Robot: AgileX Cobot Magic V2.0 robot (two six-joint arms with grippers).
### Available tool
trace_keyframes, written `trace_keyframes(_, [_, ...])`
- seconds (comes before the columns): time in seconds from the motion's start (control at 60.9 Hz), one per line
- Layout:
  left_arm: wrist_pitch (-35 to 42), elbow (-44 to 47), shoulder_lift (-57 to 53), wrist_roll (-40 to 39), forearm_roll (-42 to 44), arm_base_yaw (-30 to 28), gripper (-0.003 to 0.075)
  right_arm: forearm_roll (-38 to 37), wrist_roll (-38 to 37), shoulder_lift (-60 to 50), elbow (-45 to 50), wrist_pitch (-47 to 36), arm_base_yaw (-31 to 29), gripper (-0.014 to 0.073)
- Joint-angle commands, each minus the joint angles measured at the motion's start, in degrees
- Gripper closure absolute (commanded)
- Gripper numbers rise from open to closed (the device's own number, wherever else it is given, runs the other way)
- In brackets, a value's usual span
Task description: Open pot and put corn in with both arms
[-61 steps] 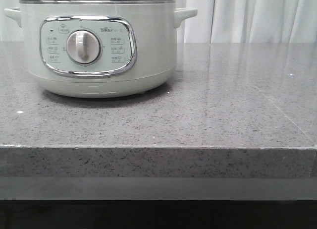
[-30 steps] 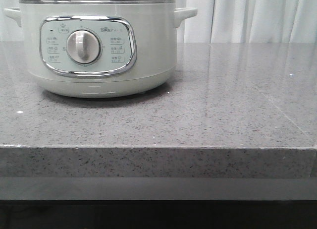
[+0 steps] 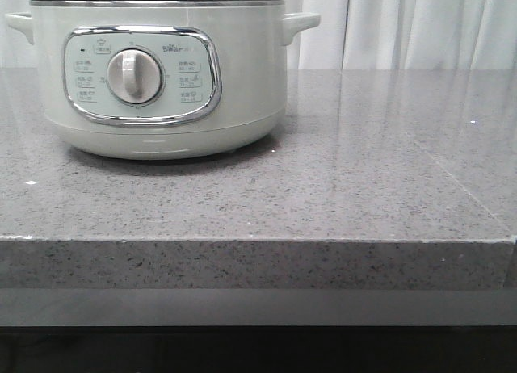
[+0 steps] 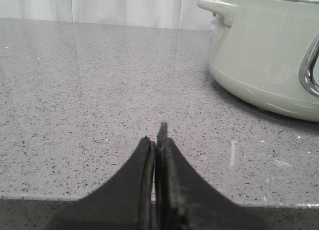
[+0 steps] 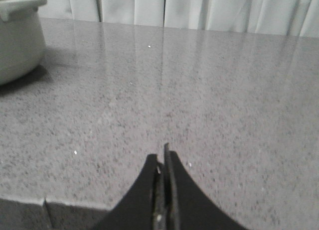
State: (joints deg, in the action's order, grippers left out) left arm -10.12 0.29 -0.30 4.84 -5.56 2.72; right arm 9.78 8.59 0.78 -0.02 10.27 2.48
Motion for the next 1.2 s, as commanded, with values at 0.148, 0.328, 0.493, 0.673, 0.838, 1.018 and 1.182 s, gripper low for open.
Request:
trace_keyframes(0.148, [5.13, 0.08, -1.27, -0.54, -0.37, -0.12, 0.0738, -0.89, -0.91, -2.39, 1.49, -3.73, -0.23, 0.0661])
trace_keyframes(0.328, [5.13, 0.08, -1.27, -0.54, -0.37, -0.12, 0.0738, -0.89, -0.91, -2.54, 1.49, -3.74, -0.23, 0.0661])
trace_keyframes(0.493, [5.13, 0.08, -1.27, -0.54, -0.37, -0.12, 0.0738, -0.89, -0.91, -2.54, 1.49, -3.74, -0.23, 0.0661])
trace_keyframes(0.673, [5.13, 0.08, -1.27, -0.54, -0.37, -0.12, 0.0738, -0.89, -0.91, -2.54, 1.49, -3.74, -0.23, 0.0661])
trace_keyframes(0.838, [5.13, 0.08, -1.27, -0.54, -0.37, -0.12, 0.0738, -0.89, -0.91, -2.54, 1.49, -3.74, -0.23, 0.0661])
trace_keyframes(1.018, [5.13, 0.08, -1.27, -0.54, -0.37, -0.12, 0.0738, -0.89, -0.91, -2.54, 1.49, -3.74, -0.23, 0.0661])
trace_keyframes(1.182, [5.13, 0.08, -1.27, -0.54, -0.37, -0.12, 0.0738, -0.89, -0.91, -2.54, 1.49, -3.74, -0.23, 0.0661])
